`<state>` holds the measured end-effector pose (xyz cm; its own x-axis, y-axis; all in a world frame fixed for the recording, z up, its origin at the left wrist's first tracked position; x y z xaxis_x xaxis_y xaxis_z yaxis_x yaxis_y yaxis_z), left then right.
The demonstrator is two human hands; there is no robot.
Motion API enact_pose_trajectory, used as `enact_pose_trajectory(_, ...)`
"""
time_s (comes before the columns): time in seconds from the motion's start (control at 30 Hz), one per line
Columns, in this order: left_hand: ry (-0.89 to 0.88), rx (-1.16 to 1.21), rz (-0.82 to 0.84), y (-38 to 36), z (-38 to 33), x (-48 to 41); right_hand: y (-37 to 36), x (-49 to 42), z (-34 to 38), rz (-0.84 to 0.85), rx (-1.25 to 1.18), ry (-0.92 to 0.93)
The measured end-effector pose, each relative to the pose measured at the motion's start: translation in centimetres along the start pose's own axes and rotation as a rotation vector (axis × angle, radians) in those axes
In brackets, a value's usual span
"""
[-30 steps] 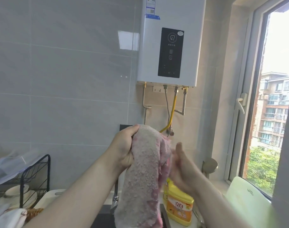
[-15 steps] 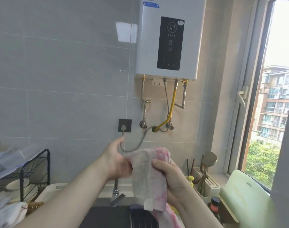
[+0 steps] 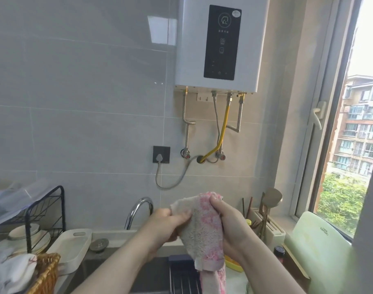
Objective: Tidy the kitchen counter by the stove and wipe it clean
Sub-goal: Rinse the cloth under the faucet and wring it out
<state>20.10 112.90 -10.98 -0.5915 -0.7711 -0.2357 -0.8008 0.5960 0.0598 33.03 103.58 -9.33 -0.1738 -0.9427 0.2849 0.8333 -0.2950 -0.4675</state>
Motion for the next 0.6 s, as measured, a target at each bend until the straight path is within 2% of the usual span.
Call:
enact_pose_trajectory(0.17,0.064,0.296,-0.172,-0.3,2.0,-0.6,1.1,0.6,-0.5,-0.089,0.068,0.083)
enact_pose_trajectory(0.23,0.069,0.286,-0.238,0.0,2.6,-0.8,2.3,0.7,-0.8,-0.149,0.096,0.086)
enact_pose_trajectory(0.33,0.030,0.142,-0.357,0.1,2.5,-0.4,4.3,0.7,-1.5,-0.217,0.184,0.002)
enact_pose_trajectory(0.4,-0.033,0.087,-0.314,-0.3,2.8,0.1,5.7,0.4,-1.9,-0.296,0.266,-0.078)
enact_pose_trajectory(0.5,-0.073,-0.020,-0.105,-1.3,4.0,1.3,8.2,-0.2,-2.3,-0.487,0.443,-0.184)
enact_pose_trajectory(0.53,-0.092,-0.106,-0.045,-1.5,4.5,1.6,9.0,-0.5,-2.4,-0.536,0.498,-0.183)
enact_pose_trajectory(0.6,-0.174,-0.424,0.025,-1.8,5.4,2.0,10.8,-1.1,-2.8,-0.617,0.622,-0.147)
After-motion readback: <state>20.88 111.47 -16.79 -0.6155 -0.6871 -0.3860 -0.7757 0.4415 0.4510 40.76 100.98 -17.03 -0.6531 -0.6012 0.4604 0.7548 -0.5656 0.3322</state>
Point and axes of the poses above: each hand's wrist, its own x-axis away from the middle knuckle, its own y-axis out of the back of the hand, z = x × y, the point moved 3 cm from there along -x, towards the middle knuckle, and after that the axes turned 14 degrees about -y, right-handed, at the moved point
